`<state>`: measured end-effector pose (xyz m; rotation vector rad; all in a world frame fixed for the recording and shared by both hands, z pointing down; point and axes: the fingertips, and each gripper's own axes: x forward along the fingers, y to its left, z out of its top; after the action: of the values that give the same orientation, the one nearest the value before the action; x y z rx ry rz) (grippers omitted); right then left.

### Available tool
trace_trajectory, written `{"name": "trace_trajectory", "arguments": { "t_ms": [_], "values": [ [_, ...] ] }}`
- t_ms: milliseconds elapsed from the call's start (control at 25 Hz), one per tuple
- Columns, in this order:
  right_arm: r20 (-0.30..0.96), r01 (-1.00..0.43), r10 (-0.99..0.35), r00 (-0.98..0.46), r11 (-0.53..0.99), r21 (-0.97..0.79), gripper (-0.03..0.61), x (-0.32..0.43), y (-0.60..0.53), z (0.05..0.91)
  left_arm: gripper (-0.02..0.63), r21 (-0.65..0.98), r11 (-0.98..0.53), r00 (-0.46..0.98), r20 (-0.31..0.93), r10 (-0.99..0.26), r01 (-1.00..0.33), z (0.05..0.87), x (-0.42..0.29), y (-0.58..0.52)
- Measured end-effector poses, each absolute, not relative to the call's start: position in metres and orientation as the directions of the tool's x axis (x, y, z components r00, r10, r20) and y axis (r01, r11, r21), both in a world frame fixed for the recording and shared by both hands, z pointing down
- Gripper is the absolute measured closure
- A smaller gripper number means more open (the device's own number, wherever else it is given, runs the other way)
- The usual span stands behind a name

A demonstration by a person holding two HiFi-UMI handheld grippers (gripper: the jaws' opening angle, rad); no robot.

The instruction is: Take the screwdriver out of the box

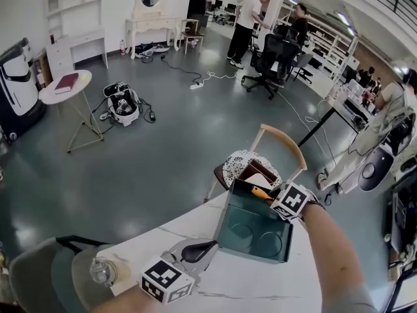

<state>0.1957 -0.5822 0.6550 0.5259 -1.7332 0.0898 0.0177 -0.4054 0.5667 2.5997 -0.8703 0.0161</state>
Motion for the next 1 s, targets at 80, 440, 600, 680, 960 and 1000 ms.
{"name": "trace_trajectory", "arguments": {
  "t_ms": [80, 440, 600, 680, 960, 1000],
  "values": [
    [0.939, -0.402, -0.312, -0.146, 0.886, 0.232, 0.509, 0.193, -0.579, 0.642, 0.611, 0.36, -0.731, 0.806, 0.123, -0.578, -0.579, 0.556, 0.017, -0.403],
    [0.889, -0.517, -0.402, -0.222, 0.821, 0.242, 0.509, 0.188, -0.55, 0.556, 0.611, 0.334, -0.755, 0.814, 0.066, -0.578, -0.564, 0.492, 0.014, -0.388],
    [0.861, -0.56, -0.438, -0.26, 0.794, 0.235, 0.509, 0.18, -0.523, 0.518, 0.611, 0.32, -0.773, 0.823, 0.042, -0.566, -0.548, 0.456, 0.007, -0.375],
    [0.843, -0.588, -0.463, -0.274, 0.774, 0.234, 0.509, 0.178, -0.511, 0.497, 0.611, 0.316, -0.781, 0.829, 0.029, -0.559, -0.538, 0.44, 0.002, -0.369],
    [0.761, -0.712, -0.569, -0.312, 0.67, 0.209, 0.509, 0.181, -0.452, 0.415, 0.611, 0.304, -0.801, 0.842, 0.008, -0.539, -0.516, 0.385, -0.016, -0.334],
    [0.746, -0.729, -0.585, -0.318, 0.654, 0.202, 0.509, 0.182, -0.443, 0.406, 0.611, 0.299, -0.805, 0.845, 0.008, -0.535, -0.513, 0.38, -0.017, -0.33]
  ]
}}
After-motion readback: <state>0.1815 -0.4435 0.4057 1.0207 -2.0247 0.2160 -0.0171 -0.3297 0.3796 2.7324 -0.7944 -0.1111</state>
